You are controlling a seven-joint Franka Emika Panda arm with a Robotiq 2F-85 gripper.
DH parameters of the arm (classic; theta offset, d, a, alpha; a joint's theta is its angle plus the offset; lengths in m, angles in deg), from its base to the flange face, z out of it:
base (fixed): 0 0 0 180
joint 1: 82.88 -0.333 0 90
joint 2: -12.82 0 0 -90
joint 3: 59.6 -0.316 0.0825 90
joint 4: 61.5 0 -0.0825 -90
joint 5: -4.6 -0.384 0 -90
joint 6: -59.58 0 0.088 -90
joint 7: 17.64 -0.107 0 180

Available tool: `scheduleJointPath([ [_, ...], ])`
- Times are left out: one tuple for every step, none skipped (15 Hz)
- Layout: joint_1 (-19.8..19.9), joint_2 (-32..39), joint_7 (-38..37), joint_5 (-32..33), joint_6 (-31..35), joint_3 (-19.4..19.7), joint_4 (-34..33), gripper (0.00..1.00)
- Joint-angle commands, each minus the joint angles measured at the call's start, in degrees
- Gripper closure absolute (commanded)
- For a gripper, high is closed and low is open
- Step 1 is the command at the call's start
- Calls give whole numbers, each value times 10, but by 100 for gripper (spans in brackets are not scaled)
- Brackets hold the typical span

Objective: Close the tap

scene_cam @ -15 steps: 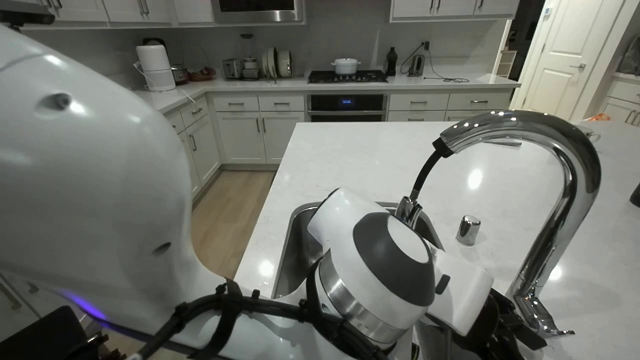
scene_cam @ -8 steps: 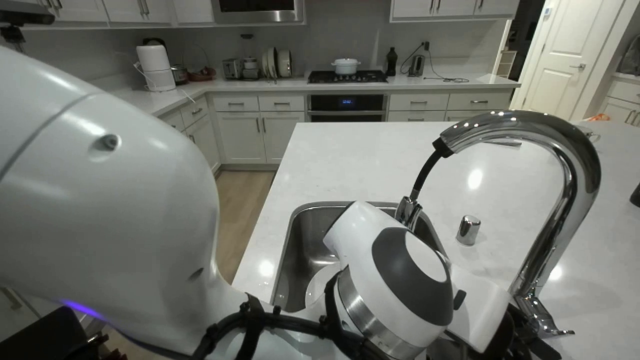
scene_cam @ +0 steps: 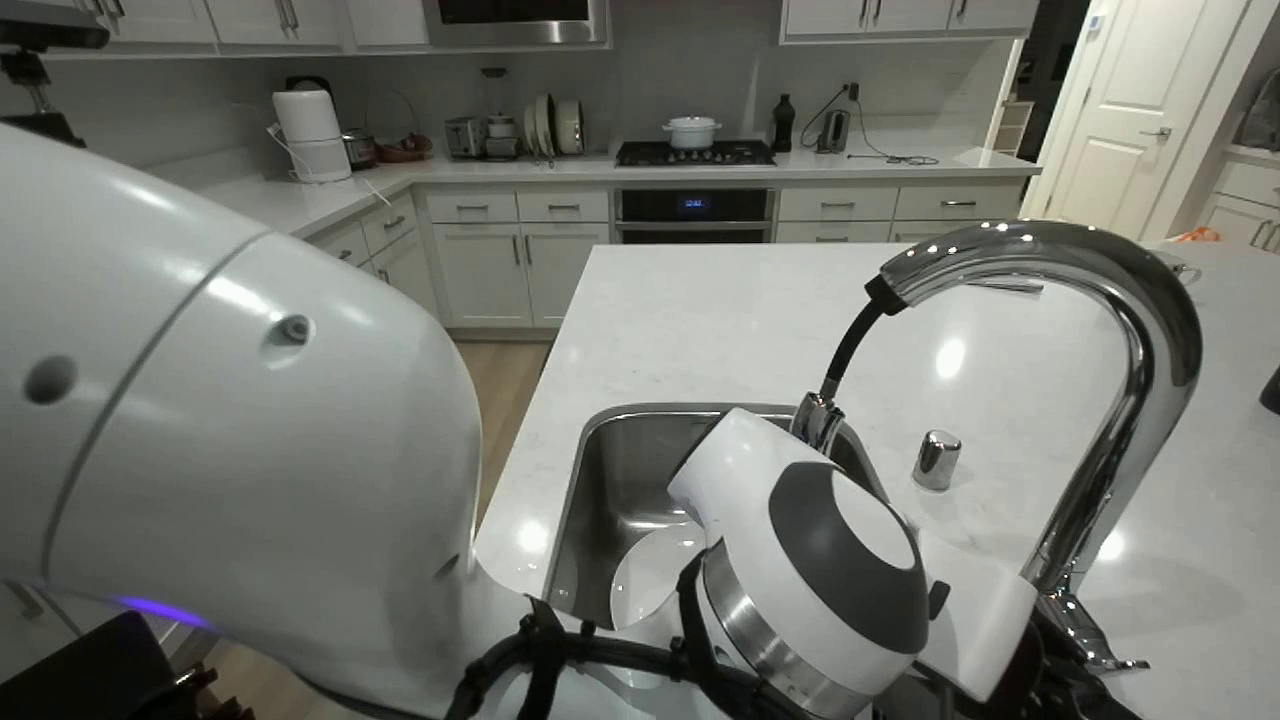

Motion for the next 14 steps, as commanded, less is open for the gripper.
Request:
scheduleJointPath([
  [-6, -4, -42, 30, 31, -6, -7, 66],
  [-8, -5, -50, 39, 38, -7, -9, 73],
  [-10, -5, -59, 52, 45, -8, -11, 81],
  [-11, -6, -71, 61, 48, -9, -13, 88],
  [-10, -11, -85, 66, 52, -12, -7, 47],
  [-9, 0, -53, 42, 35, -13, -9, 76],
  [-9, -1, -61, 46, 37, -15, -9, 76],
  [-10, -1, -62, 47, 39, -15, -10, 70],
  [-10, -1, -62, 47, 40, -15, -10, 63],
  [-10, -1, -62, 47, 40, -15, -10, 54],
  [-10, -1, -62, 47, 40, -15, -10, 49],
  [-10, -1, -62, 47, 40, -15, -10, 47],
  [-10, -1, -62, 47, 40, -15, -10, 47],
  [-10, -1, -62, 47, 40, -15, -10, 47],
])
